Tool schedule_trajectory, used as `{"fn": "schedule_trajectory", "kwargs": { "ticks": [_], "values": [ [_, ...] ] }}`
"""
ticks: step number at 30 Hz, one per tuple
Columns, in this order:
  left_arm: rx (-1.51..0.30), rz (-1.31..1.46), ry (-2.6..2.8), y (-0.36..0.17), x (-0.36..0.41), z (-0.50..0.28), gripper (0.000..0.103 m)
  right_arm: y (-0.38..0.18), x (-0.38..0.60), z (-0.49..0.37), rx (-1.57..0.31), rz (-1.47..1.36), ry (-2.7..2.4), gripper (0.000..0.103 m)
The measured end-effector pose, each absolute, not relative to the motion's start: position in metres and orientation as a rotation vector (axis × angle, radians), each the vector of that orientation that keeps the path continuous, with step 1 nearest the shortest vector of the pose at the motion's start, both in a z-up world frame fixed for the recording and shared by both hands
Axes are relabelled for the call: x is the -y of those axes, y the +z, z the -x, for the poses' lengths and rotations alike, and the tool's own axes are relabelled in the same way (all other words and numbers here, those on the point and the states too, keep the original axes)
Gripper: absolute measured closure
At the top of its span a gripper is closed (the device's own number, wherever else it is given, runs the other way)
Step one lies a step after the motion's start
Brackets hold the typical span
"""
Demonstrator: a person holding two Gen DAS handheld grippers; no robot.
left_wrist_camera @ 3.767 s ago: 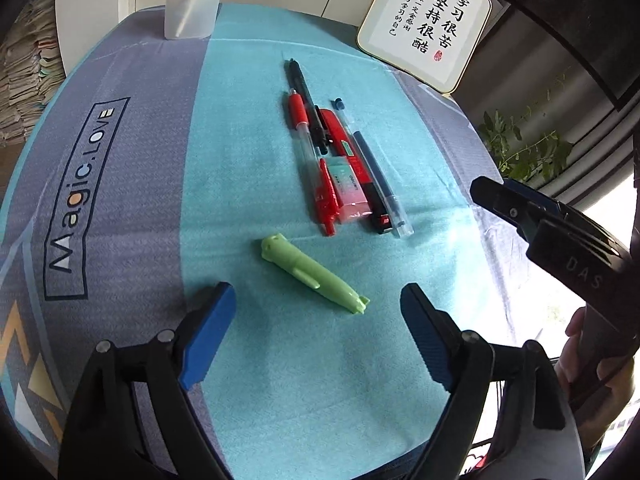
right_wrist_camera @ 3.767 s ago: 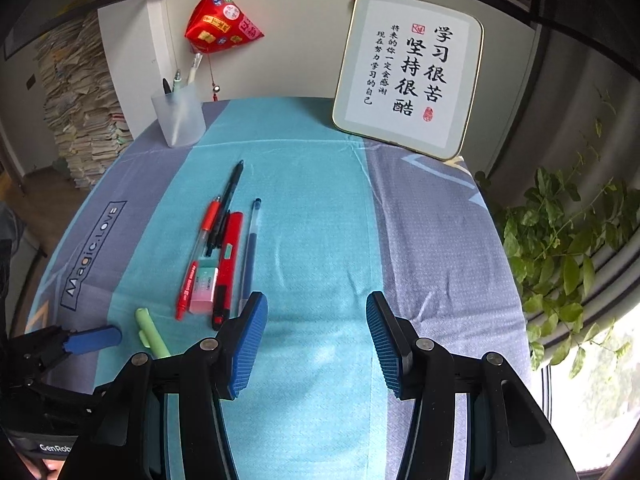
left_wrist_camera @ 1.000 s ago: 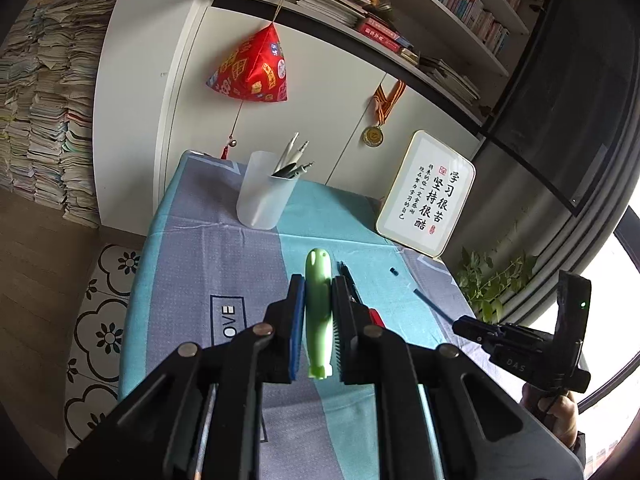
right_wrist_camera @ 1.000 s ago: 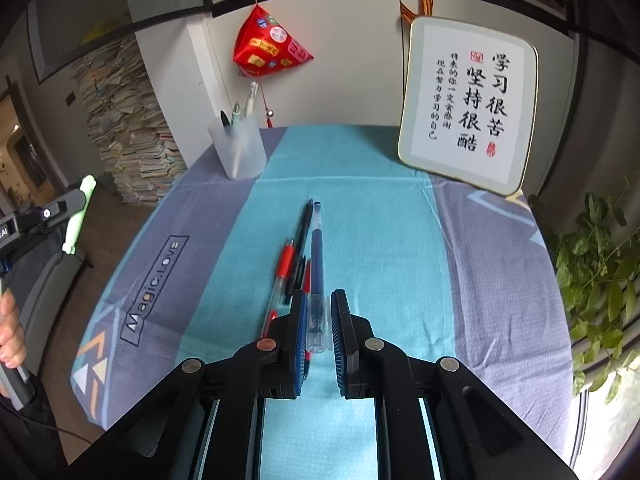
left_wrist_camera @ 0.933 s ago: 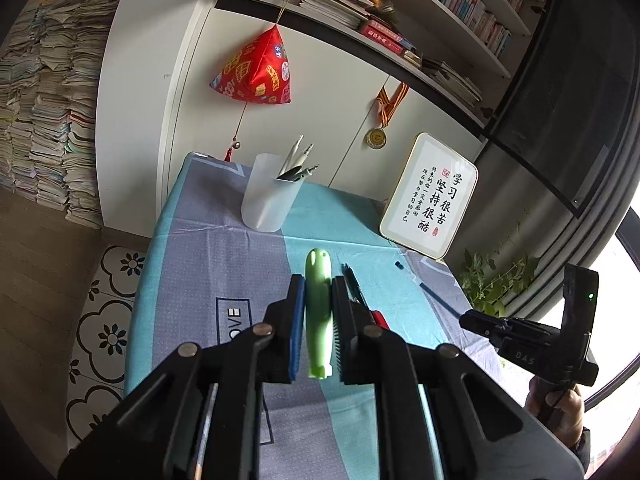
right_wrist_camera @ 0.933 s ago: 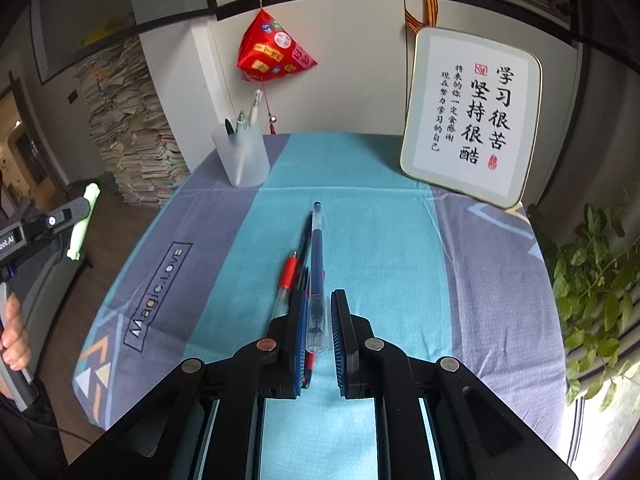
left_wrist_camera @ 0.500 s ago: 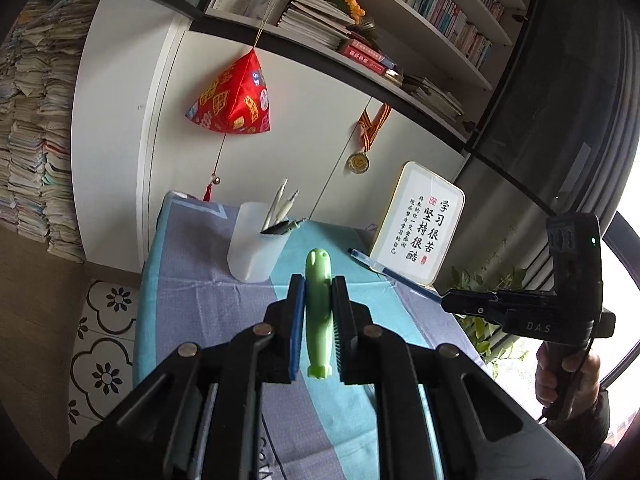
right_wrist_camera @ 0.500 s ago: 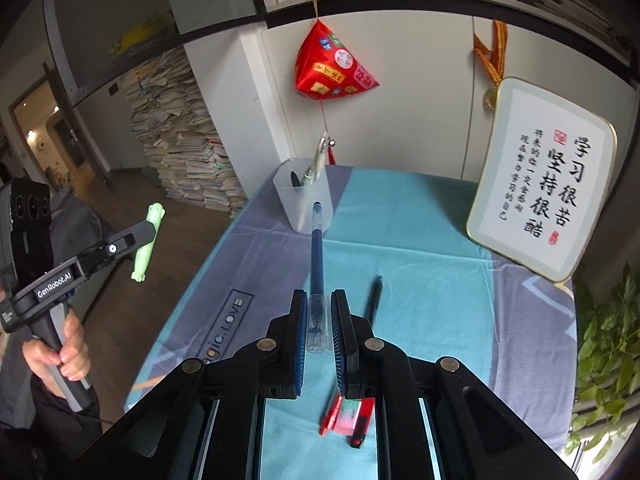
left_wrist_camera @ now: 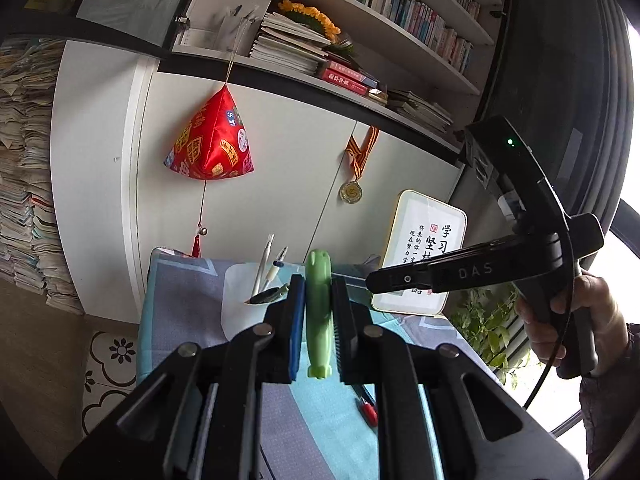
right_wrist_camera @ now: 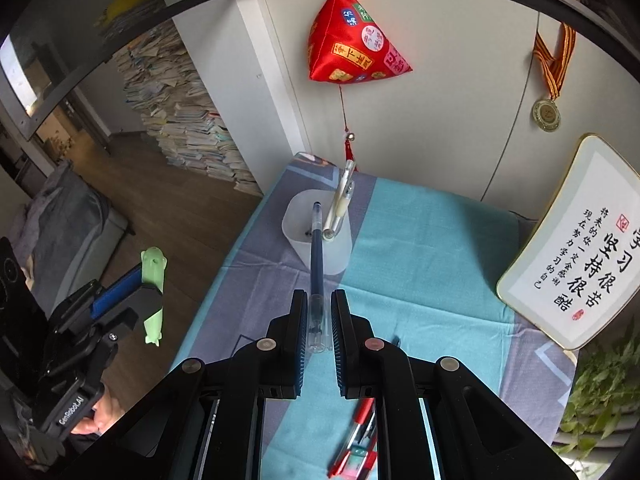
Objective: Organize stationery
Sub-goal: 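Lower the highlighter into the cup and open the left tool while the right tool carries the blue pen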
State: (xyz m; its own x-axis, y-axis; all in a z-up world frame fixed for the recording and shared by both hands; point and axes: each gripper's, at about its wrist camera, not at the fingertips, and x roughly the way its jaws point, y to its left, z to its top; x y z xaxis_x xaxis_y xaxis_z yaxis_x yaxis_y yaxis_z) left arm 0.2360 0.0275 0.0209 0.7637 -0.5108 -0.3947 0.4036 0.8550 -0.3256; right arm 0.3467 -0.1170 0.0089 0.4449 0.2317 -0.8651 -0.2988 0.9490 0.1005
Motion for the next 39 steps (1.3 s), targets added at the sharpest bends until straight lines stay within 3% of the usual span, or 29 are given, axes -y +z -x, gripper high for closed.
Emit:
{"fn": "schedule_trajectory", "kwargs": {
  "ticks": [16,22,36,39],
  "values": [
    [-0.438,0.416,-0.464,-0.042,-0.037,-0.348,0.092,-0.007,0.105,-0.395,-1.163,0.116,0.278,0.090],
    [-0.462,0.515,-0.457,-0.070,-0.042,-0.363,0.092,-0.016,0.101,-0.397,-1.195,0.141,0.283,0.090],
    [-0.475,0.434,-0.428,-0.088,-0.031,-0.364,0.091,-0.019,0.088,-0.399,-1.233,0.184,0.279,0.090],
    [-0.476,0.427,-0.428,-0.087,-0.030,-0.364,0.086,-0.019,0.088,-0.406,-1.225,0.150,0.284,0.090]
  ]
}}
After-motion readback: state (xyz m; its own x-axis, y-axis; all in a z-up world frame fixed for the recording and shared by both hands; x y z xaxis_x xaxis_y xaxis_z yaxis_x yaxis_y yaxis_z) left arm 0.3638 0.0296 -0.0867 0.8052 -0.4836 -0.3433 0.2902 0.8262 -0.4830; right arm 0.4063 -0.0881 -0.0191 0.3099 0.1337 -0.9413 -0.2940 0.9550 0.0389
